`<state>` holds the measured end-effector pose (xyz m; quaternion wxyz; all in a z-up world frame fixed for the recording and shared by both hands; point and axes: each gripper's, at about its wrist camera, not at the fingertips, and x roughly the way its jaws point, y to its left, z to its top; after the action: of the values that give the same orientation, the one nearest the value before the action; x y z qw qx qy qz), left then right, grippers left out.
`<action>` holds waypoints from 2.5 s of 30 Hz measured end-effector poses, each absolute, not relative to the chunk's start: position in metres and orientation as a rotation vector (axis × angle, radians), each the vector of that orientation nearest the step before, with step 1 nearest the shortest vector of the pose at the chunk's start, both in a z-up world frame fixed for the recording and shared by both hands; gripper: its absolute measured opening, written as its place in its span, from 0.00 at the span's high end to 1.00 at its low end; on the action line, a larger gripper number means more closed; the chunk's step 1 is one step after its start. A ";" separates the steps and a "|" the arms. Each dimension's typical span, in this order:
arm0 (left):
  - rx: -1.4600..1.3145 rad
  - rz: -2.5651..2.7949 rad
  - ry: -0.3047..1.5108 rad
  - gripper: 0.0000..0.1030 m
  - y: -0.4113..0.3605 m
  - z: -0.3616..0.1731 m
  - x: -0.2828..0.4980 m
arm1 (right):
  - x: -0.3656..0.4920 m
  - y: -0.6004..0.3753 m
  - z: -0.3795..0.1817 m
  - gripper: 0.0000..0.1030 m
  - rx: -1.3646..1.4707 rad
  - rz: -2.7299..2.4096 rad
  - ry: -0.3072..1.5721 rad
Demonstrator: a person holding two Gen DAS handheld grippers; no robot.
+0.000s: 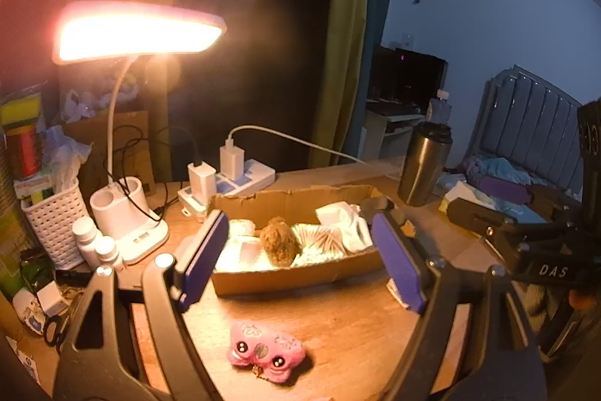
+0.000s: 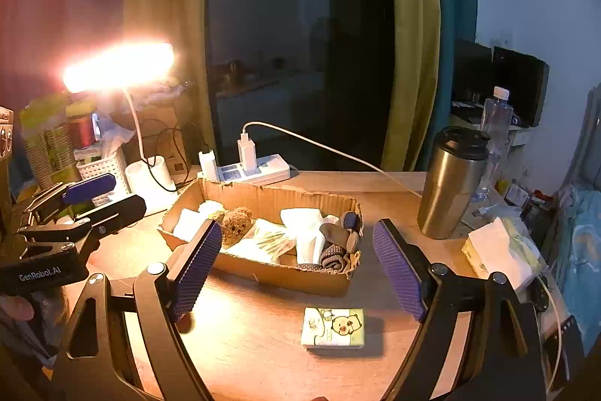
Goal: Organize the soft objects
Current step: 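Withdraw both open tools from the box, then grasp the pink plush toy with the left tool while the right tool grasps the green tissue pack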
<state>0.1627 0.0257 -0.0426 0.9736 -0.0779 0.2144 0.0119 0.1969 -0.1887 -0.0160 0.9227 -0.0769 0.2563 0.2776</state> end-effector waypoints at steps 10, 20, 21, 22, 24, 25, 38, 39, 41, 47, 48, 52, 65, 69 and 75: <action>-0.166 0.032 0.424 0.22 0.020 -0.046 0.139 | 0.171 -0.198 -0.015 0.17 -0.168 0.570 0.510; -0.195 0.040 0.459 0.22 0.013 -0.073 0.124 | 0.153 -0.206 -0.034 0.17 -0.193 0.567 0.545; -0.194 0.041 0.468 0.22 0.013 -0.077 0.124 | 0.153 -0.207 -0.037 0.17 -0.192 0.565 0.550; -0.192 0.041 0.474 0.22 0.012 -0.079 0.124 | 0.152 -0.209 -0.041 0.17 -0.191 0.561 0.558; -0.186 0.043 0.485 0.22 0.012 -0.083 0.124 | 0.153 -0.212 -0.047 0.17 -0.187 0.558 0.571; -0.185 0.045 0.490 0.22 0.013 -0.085 0.125 | 0.153 -0.213 -0.050 0.17 -0.184 0.556 0.577; -0.173 0.082 0.647 0.22 0.025 -0.132 0.144 | 0.169 -0.219 -0.078 0.17 -0.163 0.549 0.635; -0.167 0.078 0.664 0.22 0.025 -0.135 0.147 | 0.171 -0.219 -0.080 0.17 -0.160 0.549 0.640; -0.156 0.077 0.691 0.22 0.024 -0.141 0.153 | 0.175 -0.218 -0.084 0.17 -0.156 0.547 0.650; -0.155 0.103 0.752 0.22 0.026 -0.155 0.168 | 0.188 -0.216 -0.096 0.17 -0.147 0.550 0.678; -0.157 0.105 0.762 0.22 0.026 -0.158 0.171 | 0.190 -0.216 -0.098 0.17 -0.146 0.550 0.683; -0.154 0.106 0.805 0.22 0.025 -0.166 0.180 | 0.202 -0.215 -0.109 0.17 -0.141 0.550 0.717; -0.139 0.112 0.873 0.22 0.023 -0.179 0.195 | 0.232 -0.211 -0.146 0.17 -0.130 0.542 0.841; -0.127 0.100 0.880 0.23 0.021 -0.180 0.198 | 0.237 -0.210 -0.154 0.17 -0.130 0.536 0.875; -0.098 0.074 0.880 0.33 0.015 -0.179 0.197 | 0.241 -0.206 -0.157 0.32 -0.142 0.530 0.897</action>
<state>0.1970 0.0153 -0.1794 0.9029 -0.0476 0.4258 0.0358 0.2414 -0.2060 -0.1571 0.8649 -0.0680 0.4283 0.2528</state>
